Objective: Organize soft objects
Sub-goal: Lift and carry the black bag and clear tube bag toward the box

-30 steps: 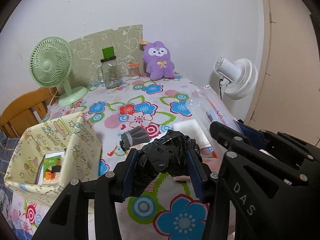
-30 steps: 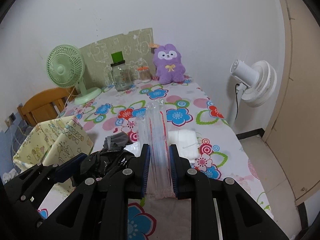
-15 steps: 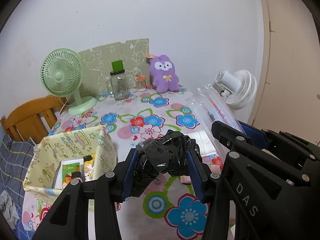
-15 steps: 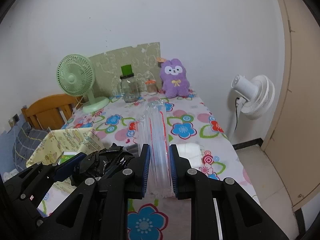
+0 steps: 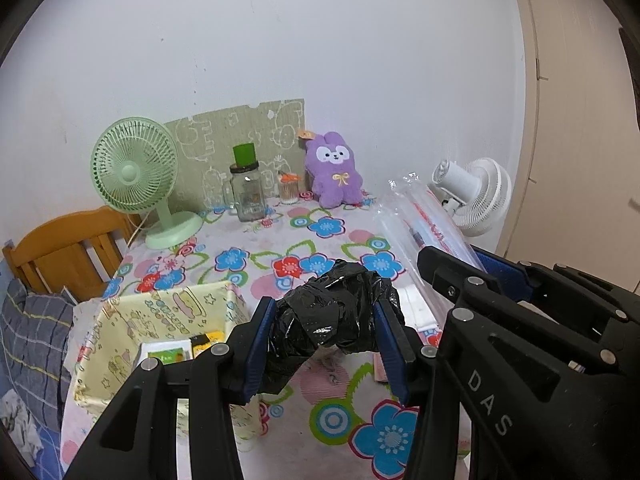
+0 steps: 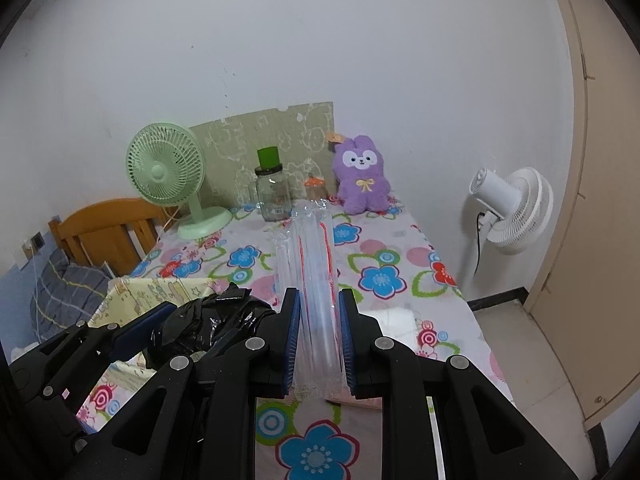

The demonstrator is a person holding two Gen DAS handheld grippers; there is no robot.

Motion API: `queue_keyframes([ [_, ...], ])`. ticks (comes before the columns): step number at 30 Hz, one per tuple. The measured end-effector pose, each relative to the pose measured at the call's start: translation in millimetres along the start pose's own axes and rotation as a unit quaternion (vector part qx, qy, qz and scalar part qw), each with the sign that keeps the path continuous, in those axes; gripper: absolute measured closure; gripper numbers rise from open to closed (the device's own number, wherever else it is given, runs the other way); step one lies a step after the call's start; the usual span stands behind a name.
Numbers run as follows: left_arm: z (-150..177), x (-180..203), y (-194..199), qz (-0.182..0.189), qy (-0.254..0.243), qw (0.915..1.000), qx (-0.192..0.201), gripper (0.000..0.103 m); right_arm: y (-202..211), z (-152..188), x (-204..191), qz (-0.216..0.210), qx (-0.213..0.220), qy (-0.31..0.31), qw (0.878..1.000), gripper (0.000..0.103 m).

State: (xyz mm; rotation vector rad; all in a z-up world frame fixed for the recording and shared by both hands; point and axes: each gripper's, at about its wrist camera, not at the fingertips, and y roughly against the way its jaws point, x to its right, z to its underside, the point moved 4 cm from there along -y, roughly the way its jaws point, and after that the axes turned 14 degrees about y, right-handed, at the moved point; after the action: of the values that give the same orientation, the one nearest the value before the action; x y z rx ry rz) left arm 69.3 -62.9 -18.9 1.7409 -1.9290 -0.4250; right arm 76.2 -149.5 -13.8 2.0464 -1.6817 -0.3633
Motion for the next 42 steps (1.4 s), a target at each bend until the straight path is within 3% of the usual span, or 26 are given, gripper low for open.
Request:
queue_keyframes([
  [21,-24.6,-56.3,-12.4,-0.04,0.025,0.9989,0.008,0.052,-30.7,-31.7,-47.3,-0.059,0.004,0.023,0.998,0.08],
  [42,-21.9,-137.8,-38.9,-0.089,0.065,0.9938,-0.01,0.052,-77.0,-39.4,-124.3,-0.128,-0.018,0.055,0.99,0.08],
])
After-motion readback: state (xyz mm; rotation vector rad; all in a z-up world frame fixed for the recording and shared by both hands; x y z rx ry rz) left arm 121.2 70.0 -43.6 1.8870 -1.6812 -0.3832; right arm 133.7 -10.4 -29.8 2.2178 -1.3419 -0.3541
